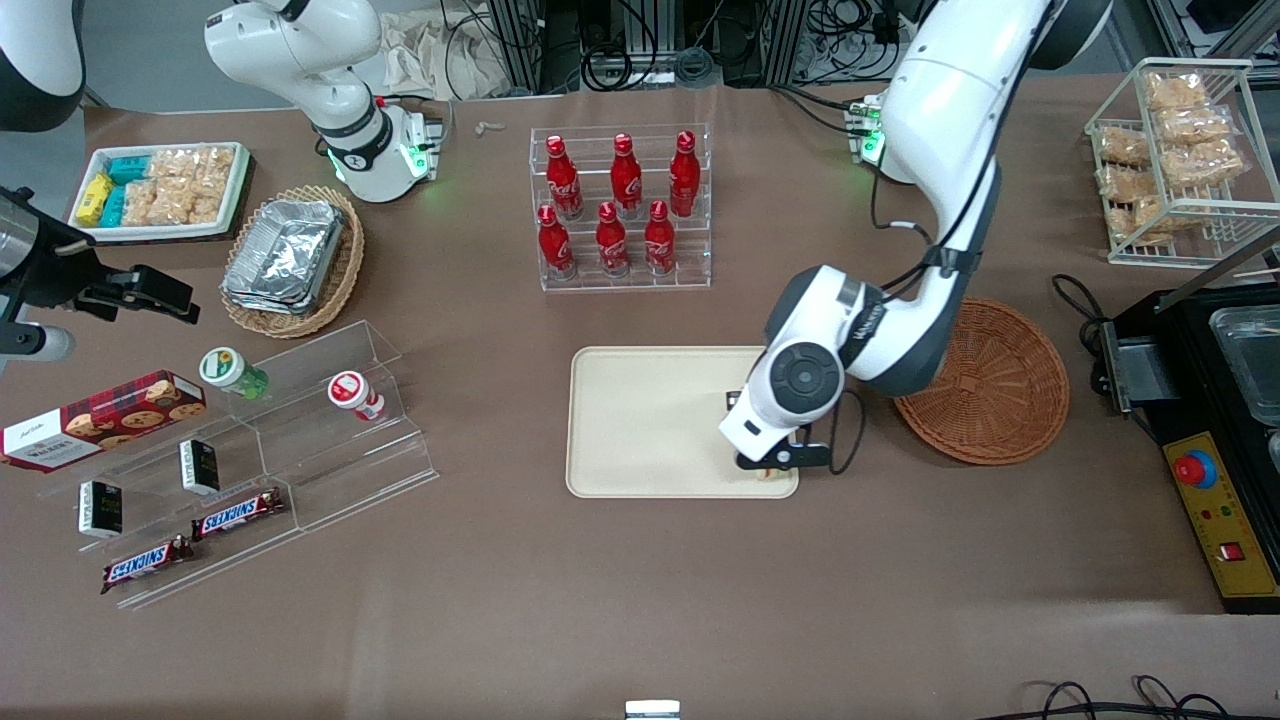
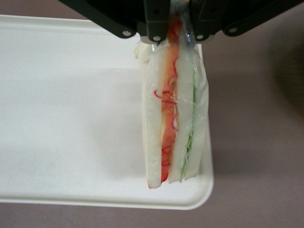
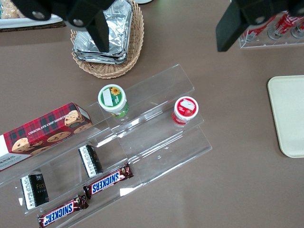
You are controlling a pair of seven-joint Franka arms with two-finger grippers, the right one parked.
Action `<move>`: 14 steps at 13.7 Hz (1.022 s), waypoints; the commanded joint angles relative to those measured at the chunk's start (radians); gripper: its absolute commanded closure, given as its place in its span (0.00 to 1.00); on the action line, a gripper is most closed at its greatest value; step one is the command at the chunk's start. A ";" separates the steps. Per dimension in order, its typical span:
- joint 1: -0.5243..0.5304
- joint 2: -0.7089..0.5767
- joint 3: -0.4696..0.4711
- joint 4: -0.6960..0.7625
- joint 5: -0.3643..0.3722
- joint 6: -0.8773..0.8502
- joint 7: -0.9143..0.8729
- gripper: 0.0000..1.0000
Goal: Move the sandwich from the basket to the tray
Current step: 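Lower the sandwich onto the tray and open the left gripper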
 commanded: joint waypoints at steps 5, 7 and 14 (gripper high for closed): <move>-0.009 0.062 0.007 0.019 -0.007 0.040 -0.013 0.86; -0.005 0.054 0.010 0.015 -0.005 0.028 -0.021 0.01; 0.104 -0.125 0.014 0.025 0.004 -0.084 -0.009 0.01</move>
